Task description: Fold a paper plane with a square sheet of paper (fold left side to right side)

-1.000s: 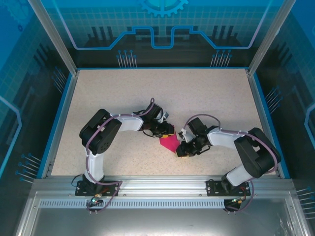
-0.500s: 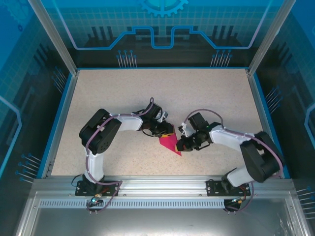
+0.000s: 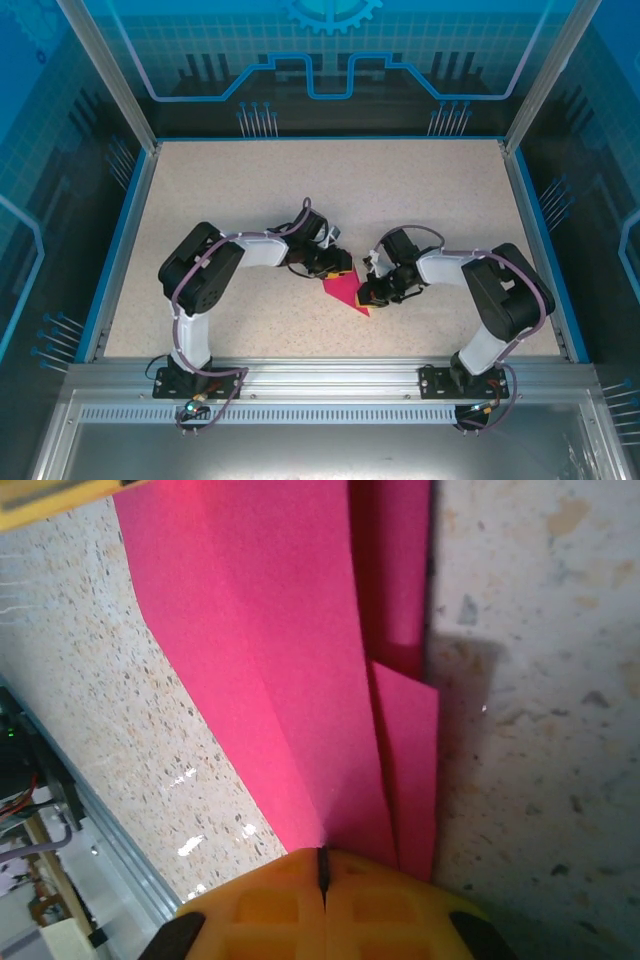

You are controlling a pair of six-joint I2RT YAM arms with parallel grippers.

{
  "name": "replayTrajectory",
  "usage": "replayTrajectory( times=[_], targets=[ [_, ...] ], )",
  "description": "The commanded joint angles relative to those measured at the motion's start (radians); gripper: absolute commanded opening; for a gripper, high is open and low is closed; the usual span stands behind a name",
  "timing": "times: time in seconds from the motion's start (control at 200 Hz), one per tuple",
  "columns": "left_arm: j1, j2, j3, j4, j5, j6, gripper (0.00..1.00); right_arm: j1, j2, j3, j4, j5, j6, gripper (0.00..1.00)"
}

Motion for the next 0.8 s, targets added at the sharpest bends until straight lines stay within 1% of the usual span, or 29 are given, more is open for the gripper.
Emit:
replayTrajectory(
  times=[0.0, 0.09, 0.205, 0.35, 0.505, 0.795],
  targets=[
    [0.012, -0.094, -0.044, 0.021, -0.007, 0.052, 0.40, -0.028, 0.061, -0.060, 0.021, 0.060, 0.015, 0.00],
    [-0.006, -0.158, -0.069, 0.039, -0.006, 0.089, 0.40, -0.040, 0.065, -0.079, 0.039, 0.043, 0.019, 0.00],
    [-0.034, -0.182, -0.090, 0.075, 0.027, 0.103, 0.39, -0.045, 0.069, -0.082, 0.043, 0.036, 0.011, 0.00],
    [-0.066, -0.145, -0.098, 0.095, 0.050, 0.092, 0.35, -0.046, 0.072, -0.075, 0.048, 0.032, 0.003, 0.00],
    [-0.087, -0.088, -0.087, 0.125, 0.084, 0.079, 0.33, -0.046, 0.077, -0.070, 0.040, 0.030, -0.009, 0.00],
    [-0.089, -0.029, -0.050, 0.072, 0.092, 0.085, 0.32, -0.046, 0.069, -0.066, 0.034, 0.027, -0.008, 0.00]
  ],
)
